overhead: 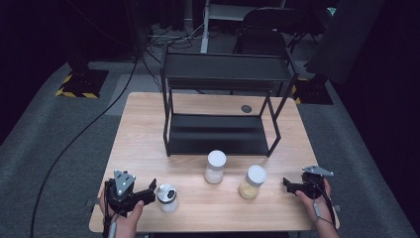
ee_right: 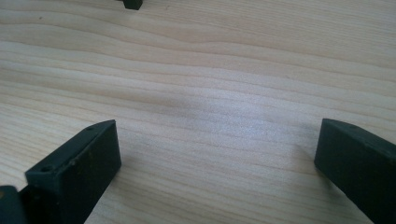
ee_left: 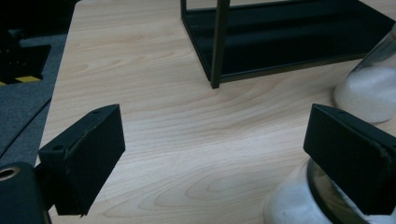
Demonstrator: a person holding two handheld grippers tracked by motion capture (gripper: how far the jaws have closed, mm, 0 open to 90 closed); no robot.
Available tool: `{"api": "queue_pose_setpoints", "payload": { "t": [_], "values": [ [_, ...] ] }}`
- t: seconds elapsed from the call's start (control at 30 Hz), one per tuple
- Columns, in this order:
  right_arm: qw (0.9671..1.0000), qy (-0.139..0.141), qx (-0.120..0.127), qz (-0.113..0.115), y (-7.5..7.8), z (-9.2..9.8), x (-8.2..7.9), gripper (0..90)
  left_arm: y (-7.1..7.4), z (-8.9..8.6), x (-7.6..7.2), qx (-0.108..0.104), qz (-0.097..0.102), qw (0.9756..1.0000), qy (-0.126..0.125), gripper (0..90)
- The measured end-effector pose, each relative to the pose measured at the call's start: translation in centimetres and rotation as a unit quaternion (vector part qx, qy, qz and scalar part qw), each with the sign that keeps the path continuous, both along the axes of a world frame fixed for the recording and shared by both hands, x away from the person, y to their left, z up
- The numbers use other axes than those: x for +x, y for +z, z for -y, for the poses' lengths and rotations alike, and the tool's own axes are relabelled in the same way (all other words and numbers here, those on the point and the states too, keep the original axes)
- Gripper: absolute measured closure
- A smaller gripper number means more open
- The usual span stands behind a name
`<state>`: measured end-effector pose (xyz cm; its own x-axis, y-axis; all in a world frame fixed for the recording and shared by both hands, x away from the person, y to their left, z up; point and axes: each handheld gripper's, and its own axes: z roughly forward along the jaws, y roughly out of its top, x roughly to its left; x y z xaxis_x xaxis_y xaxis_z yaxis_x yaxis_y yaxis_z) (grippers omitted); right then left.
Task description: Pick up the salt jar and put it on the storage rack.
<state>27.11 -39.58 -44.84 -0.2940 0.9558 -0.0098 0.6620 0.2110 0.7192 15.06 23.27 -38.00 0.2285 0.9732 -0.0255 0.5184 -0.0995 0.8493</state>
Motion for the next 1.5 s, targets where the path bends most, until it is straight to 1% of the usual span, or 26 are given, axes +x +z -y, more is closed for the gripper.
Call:
{"api": "queue_pose_setpoints", "payload": {
  "t": [0.13,0.23,0.27,0.3,0.37,0.57,0.67,0.77,1.0,1.23,1.27,1.33,1.4,1.43,1.5],
  "values": [
    [1.0,0.0,0.0,0.0,0.0,0.0,0.0,0.0,0.5,0.5,-0.3,-0.004,0.003,1.0,-0.007,5.5],
    [1.0,0.0,0.0,0.0,0.0,0.0,0.0,0.0,0.8,0.8,-0.5,-0.013,0.006,0.9998,-0.016,5.4],
    [1.0,0.0,0.0,0.0,0.0,0.0,0.0,0.0,0.8,0.8,-0.5,-0.013,0.006,0.9998,-0.016,5.3],
    [1.0,0.0,0.0,0.0,0.0,0.0,0.0,0.0,0.8,0.9,-0.5,-0.018,0.006,0.9996,-0.019,5.3],
    [1.0,0.0,0.0,0.0,0.0,0.0,0.0,0.0,0.8,1.0,-0.5,-0.036,0.002,0.9991,-0.023,4.9],
    [1.0,0.0,0.0,0.0,0.0,0.0,0.0,0.0,0.8,1.8,-0.4,-0.043,0.001,0.9986,-0.03,4.8],
    [1.0,0.0,0.0,0.0,0.0,0.0,0.0,0.0,0.9,2.2,-0.5,-0.042,0.001,0.9985,-0.035,4.8],
    [1.0,0.0,0.0,0.0,0.0,0.0,0.0,0.0,1.0,2.8,-0.5,-0.033,0.003,0.9981,-0.053,4.8],
    [1.0,0.0,0.0,0.0,0.0,0.0,0.0,0.0,1.1,3.3,-0.6,-0.025,0.005,0.9977,-0.062,4.8],
    [1.0,0.0,0.0,0.0,0.0,0.0,0.0,0.0,0.2,3.6,-0.3,-0.022,-0.007,0.9977,-0.064,4.8],
    [1.0,0.0,0.0,0.0,0.0,0.0,0.0,0.0,-0.3,3.7,-0.3,-0.025,-0.009,0.9977,-0.063,4.9],
    [1.0,0.0,0.0,0.0,0.0,0.0,0.0,0.0,-0.6,3.6,-0.2,-0.027,-0.011,0.9975,-0.064,4.9],
    [1.0,0.0,0.0,0.0,0.0,0.0,0.0,0.0,-1.1,3.5,-0.1,-0.033,-0.018,0.9973,-0.064,4.9],
    [1.0,0.0,0.0,0.0,0.0,0.0,0.0,0.0,-1.5,3.4,0.0,-0.034,-0.025,0.9971,-0.064,5.0],
    [1.0,0.0,0.0,0.0,0.0,0.0,0.0,0.0,-1.8,3.4,0.1,-0.033,-0.031,0.9969,-0.064,5.0]
  ]
}}
